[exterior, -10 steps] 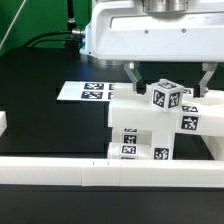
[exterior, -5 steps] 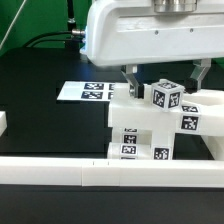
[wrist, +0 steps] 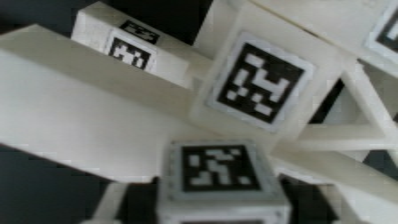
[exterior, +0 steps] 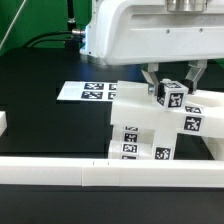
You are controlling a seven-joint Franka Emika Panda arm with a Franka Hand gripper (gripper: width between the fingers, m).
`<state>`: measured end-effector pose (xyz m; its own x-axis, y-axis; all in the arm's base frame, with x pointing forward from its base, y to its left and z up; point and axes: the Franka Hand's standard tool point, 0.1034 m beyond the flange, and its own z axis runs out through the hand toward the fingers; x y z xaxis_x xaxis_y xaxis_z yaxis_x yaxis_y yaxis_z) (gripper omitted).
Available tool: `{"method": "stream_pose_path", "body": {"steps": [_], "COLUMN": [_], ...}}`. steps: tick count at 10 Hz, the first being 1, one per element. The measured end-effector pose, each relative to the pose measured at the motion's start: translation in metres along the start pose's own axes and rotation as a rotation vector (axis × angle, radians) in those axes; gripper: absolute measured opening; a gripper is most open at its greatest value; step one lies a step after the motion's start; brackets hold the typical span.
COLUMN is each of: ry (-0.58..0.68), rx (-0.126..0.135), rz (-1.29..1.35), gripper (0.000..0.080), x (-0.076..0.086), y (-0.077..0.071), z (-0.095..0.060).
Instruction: Assemble chair
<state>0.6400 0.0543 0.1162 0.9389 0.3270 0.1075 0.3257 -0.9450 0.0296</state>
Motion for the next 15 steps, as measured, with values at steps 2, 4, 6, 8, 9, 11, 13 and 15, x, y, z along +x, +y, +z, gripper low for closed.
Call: {"method": "stream_pose_path", "body": {"steps": [2,4,6,8,9,11,13,15], "ry": [0.0,0.017,0.044,0.043,0.042,0.039,0.028,0.02], "rx": [0.0,0.025,0.042,0.046,0.052,0.055,0.074,0.085], "rz": [0.021,0.318,0.54,0.622,0.692,0.823,1.05,1.264], "gripper": [0.0284,0.0284,0.0284,0.0284,0.0284,0.0284,0.0284,0.0284], "x": [-0.0001,0.0004,0.0019,0.0026,0.0027,0.0029,0.0021,0.0041], "y": [0.0003,0.0004,0.0016,0.0006,0.0002,-0.0004,-0.0028,-0.0081], "z": [0.0,0.0,0.001,0.0006,0.0006,0.0006,0.0009,0.0013]}}
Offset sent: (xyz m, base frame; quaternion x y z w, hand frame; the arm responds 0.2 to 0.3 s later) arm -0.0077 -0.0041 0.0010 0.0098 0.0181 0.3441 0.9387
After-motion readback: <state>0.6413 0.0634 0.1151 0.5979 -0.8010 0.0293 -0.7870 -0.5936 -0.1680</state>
